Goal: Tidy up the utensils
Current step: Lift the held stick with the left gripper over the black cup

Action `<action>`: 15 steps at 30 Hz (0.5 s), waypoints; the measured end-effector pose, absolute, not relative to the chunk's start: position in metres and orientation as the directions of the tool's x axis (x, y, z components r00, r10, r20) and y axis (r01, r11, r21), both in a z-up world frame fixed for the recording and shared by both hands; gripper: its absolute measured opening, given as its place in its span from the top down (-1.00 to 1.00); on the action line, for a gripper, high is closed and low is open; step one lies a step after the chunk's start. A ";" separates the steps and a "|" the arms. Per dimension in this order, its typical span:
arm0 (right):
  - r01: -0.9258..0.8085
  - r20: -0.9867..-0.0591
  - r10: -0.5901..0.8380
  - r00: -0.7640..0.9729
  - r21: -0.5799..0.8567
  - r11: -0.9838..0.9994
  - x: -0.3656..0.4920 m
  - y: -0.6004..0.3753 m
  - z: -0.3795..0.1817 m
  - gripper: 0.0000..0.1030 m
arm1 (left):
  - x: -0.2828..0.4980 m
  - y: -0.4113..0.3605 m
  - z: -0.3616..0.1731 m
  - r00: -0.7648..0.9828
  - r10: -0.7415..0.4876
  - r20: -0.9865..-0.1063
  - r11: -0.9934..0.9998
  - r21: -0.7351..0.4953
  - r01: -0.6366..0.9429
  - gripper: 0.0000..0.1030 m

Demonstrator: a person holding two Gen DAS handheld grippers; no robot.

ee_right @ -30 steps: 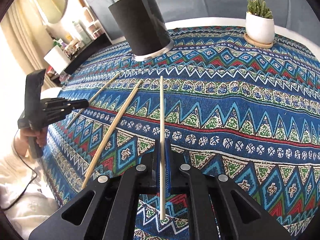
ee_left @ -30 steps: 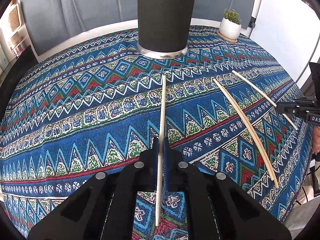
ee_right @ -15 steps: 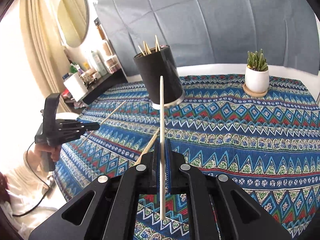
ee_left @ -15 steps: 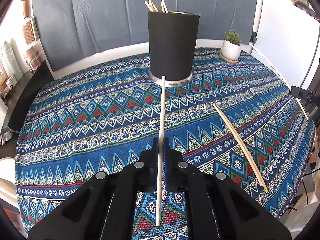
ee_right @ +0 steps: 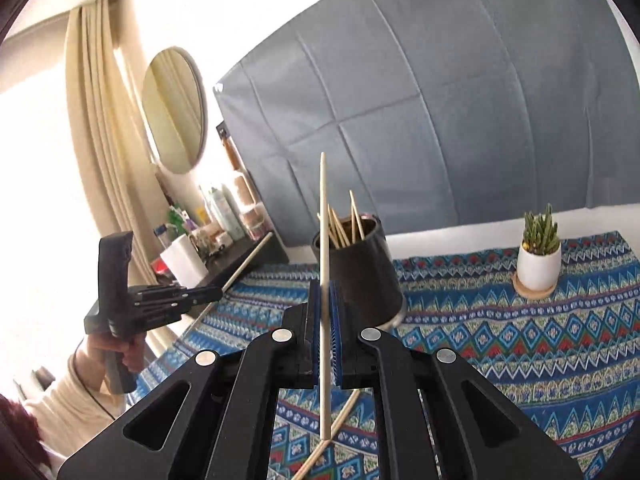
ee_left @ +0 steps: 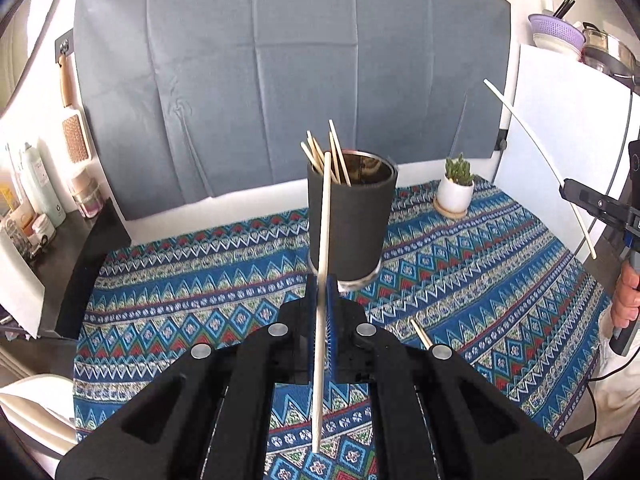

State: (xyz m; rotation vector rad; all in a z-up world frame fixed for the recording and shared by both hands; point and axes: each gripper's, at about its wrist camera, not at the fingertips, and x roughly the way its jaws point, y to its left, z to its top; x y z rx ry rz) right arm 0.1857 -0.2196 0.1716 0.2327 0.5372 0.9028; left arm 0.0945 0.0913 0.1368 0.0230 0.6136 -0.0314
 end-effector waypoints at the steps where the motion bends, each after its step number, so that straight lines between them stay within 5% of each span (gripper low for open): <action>1: -0.689 -0.331 0.797 0.506 0.400 0.604 0.188 -0.218 0.179 0.91 | 0.096 0.093 0.145 0.828 -0.022 -0.560 0.999 0.011 0.034 0.91; 15: -0.733 -0.230 0.810 0.539 0.346 0.586 0.234 -0.179 0.232 0.91 | 0.128 0.099 0.229 0.922 -0.045 -0.385 0.999 0.003 0.050 0.91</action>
